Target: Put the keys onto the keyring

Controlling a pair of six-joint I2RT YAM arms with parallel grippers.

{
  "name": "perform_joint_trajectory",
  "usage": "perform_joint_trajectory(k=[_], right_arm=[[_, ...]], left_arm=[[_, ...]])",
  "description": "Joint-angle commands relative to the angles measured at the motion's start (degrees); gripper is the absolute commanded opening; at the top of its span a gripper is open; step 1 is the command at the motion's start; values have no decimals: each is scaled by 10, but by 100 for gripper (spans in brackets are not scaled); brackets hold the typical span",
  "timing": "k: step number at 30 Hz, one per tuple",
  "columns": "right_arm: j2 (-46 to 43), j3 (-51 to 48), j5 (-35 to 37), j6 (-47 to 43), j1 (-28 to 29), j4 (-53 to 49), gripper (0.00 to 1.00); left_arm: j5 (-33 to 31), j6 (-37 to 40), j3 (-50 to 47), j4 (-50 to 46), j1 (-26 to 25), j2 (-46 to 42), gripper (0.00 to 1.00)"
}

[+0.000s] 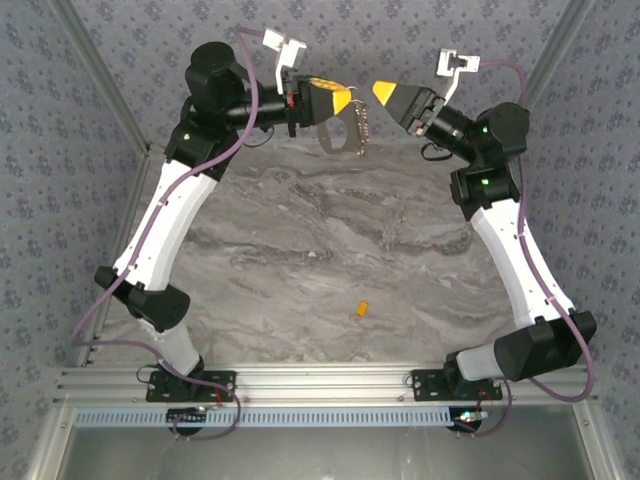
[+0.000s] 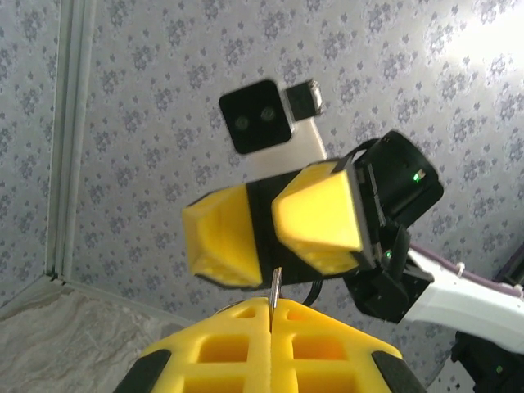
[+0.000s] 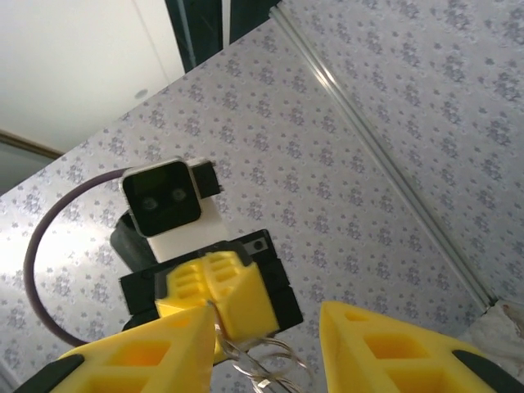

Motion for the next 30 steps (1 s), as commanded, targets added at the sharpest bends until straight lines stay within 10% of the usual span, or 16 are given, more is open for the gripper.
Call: perform_joint_trajectory(k=[1,15,30], right_arm=[[2,26,-23,-18,9,-7,41],[12,33,-33,-45,38,-39,41],[1,12,-34,-44,40,-38,21]], left_arm=[[21,32,23,-34,3,5,0],[28,25,28,-33,2,9,0],[27,25,33,-33,2,13,0]])
